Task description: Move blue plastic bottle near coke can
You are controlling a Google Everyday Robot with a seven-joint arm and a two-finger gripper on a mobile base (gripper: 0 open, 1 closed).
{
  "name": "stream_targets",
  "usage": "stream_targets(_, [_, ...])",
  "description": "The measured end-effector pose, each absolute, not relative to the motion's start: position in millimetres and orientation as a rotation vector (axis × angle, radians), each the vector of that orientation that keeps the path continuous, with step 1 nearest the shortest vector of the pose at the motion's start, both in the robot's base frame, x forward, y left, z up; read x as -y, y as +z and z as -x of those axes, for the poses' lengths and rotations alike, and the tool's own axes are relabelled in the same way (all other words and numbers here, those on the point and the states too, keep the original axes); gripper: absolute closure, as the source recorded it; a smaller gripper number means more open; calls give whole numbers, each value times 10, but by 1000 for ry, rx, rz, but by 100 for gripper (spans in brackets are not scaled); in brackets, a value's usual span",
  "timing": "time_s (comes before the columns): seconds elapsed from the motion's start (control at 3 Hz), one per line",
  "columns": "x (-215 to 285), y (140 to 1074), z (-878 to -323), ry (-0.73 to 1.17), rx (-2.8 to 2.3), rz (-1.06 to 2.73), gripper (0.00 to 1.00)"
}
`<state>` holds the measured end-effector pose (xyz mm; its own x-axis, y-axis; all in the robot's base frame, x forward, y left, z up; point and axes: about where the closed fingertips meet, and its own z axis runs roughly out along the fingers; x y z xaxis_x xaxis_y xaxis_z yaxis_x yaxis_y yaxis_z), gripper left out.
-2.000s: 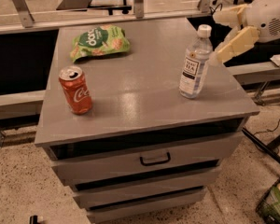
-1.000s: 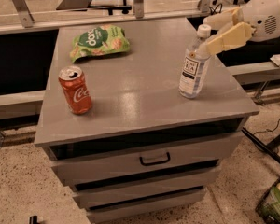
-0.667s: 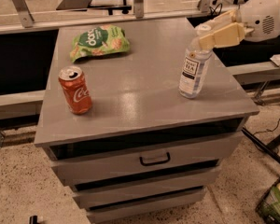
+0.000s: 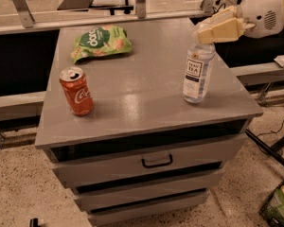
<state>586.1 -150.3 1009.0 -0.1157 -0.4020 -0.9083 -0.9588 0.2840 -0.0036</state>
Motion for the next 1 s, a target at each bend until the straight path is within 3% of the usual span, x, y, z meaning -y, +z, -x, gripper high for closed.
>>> stream_targets(0.33, [1292, 10340, -5858, 820, -1634, 1289, 100])
stream_targets(1.0, [398, 10625, -5909, 898, -1490, 1419, 100])
